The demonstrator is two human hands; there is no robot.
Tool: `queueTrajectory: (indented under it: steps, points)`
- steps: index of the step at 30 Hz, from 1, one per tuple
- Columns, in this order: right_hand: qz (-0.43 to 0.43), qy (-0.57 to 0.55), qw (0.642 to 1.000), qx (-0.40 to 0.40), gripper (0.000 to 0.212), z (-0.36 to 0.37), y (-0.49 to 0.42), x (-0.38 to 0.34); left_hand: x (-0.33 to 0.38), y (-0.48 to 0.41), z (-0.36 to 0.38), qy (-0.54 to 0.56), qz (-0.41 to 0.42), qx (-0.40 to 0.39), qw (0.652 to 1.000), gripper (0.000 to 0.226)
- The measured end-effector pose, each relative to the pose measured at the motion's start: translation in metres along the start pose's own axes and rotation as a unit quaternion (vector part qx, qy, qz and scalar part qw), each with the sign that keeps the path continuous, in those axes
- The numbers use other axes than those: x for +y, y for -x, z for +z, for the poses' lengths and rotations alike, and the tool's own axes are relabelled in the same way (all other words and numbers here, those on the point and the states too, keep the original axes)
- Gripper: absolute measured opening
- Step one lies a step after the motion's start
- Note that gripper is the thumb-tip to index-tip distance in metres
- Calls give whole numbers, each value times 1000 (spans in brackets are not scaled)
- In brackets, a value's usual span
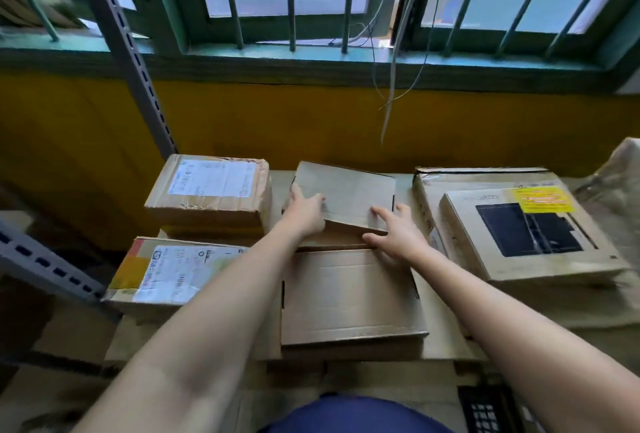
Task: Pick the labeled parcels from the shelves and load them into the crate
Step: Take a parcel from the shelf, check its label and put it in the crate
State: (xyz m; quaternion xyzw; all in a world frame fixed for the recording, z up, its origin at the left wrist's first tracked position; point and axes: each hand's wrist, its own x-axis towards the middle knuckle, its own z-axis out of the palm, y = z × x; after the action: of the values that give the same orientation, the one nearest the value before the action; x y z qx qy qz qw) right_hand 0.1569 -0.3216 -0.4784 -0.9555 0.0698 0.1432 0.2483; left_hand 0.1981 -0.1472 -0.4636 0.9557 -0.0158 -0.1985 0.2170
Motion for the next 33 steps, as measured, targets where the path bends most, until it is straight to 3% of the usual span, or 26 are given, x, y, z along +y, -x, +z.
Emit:
queueTrajectory:
  steps: [4, 7, 11, 14, 17, 19, 23, 28, 31, 33]
  points:
    - [-46, -45, 998, 16, 51, 2, -2, 1, 4, -2, 5, 6, -61, 28, 998, 44]
    - [-87, -87, 987, 104, 40, -3, -2, 6, 3, 1, -1, 47, -36, 64, 996, 54]
    - [-121, -198, 940, 249, 32, -38, -4, 9, 1, 13, -29, -4, 143, 254, 957, 43]
    - [-174, -234, 923, 253, 43, -66, -3, 11, -1, 17, -59, -32, 262, 299, 917, 45]
    - [-212, -237, 916, 243, 44, -85, 2, 12, 4, 16, -81, 102, 285, 313, 900, 50]
    - [-210, -301, 903, 223, 34, -90, 8, 10, 10, 17, -89, 229, 244, 334, 881, 47]
    - [-153, -421, 872, 199, 18, -86, 17, 6, 10, 20, -88, 375, 135, 282, 873, 37]
    - [-99, -479, 853, 185, 8, -70, 46, 11, 3, 40, -81, 356, 176, 217, 891, 35]
    - [-57, -545, 803, 234, 7, -66, 79, 22, 8, 62, -82, 317, 214, 165, 909, 62]
    - [-40, -555, 799, 227, 10, -72, 109, 38, 17, 77, -76, 271, 238, 142, 922, 76]
